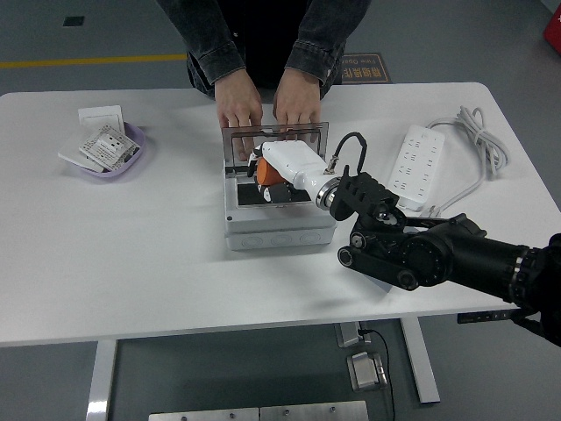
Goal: Pick up the cylinder from the cube,place it in the box,flap close box
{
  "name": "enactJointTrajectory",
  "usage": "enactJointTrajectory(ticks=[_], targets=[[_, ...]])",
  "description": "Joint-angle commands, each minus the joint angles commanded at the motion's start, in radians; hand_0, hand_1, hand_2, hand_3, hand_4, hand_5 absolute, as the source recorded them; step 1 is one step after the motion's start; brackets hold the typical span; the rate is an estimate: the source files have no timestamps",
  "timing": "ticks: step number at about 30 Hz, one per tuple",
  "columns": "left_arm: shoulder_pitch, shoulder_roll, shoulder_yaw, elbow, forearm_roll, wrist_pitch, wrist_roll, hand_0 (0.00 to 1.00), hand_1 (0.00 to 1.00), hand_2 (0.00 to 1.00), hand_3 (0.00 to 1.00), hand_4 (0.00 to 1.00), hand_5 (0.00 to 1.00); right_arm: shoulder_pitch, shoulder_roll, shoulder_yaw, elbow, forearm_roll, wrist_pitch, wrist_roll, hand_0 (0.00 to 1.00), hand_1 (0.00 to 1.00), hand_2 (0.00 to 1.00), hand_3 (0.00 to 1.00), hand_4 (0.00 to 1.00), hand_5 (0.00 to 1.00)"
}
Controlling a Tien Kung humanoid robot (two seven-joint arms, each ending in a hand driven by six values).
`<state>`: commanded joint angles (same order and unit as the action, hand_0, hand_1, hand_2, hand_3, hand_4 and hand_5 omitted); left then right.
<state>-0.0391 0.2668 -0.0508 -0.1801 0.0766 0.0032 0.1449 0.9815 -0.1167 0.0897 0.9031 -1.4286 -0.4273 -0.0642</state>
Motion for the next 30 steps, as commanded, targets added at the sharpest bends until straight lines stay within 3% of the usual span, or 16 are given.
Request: enactJointTrajectory(ticks=[1,6,7,18,22,30], targets=[[0.0,0.0,0.021,0.0,-0.019,0.0,-0.003,0.651,0.697,0.596,0.596,0.593,0.179,-0.001,-0.001,0.003,0.0,-0.001,-0.002,-0.001,0.53,0.512,0.604,0.709,0.991,0.585],[-0.002,-0.002,0.046,-0.001,-0.04,-0.001,-0.005,0.651,0.697,0.596,0.596,0.593,0.179,-0.005,-0.006,0.013,-0.001,0.002,-0.007,0.001,0.53,0.512,0.604,0.709,0.991,0.585],[-0.003,-0.003,0.048,-0.001,-0.041,-0.001,-0.006,0.65,0.697,0.596,0.595,0.592,0.178,-0.006,-0.008,0.015,-0.001,0.003,-0.009,0.002,0.689,0.606,0.615,0.709,0.998,0.655],[-0.002,-0.01,0.03,-0.002,-0.015,-0.002,0.002,0.65,0.697,0.593,0.591,0.583,0.176,-0.027,-0.032,0.044,0.019,-0.004,-0.016,0.004,0.7,0.605,0.613,0.696,0.998,0.689],[0.0,-0.015,0.019,-0.002,-0.002,-0.002,0.007,0.65,0.697,0.593,0.591,0.583,0.176,-0.05,-0.071,0.106,0.09,-0.03,-0.005,-0.019,0.7,0.605,0.613,0.696,0.998,0.689],[0.005,-0.02,-0.029,0.0,0.046,-0.003,0.02,0.65,0.697,0.591,0.592,0.578,0.168,-0.097,-0.191,0.267,0.287,-0.082,0.054,-0.08,0.688,0.582,0.605,0.689,0.998,0.701]])
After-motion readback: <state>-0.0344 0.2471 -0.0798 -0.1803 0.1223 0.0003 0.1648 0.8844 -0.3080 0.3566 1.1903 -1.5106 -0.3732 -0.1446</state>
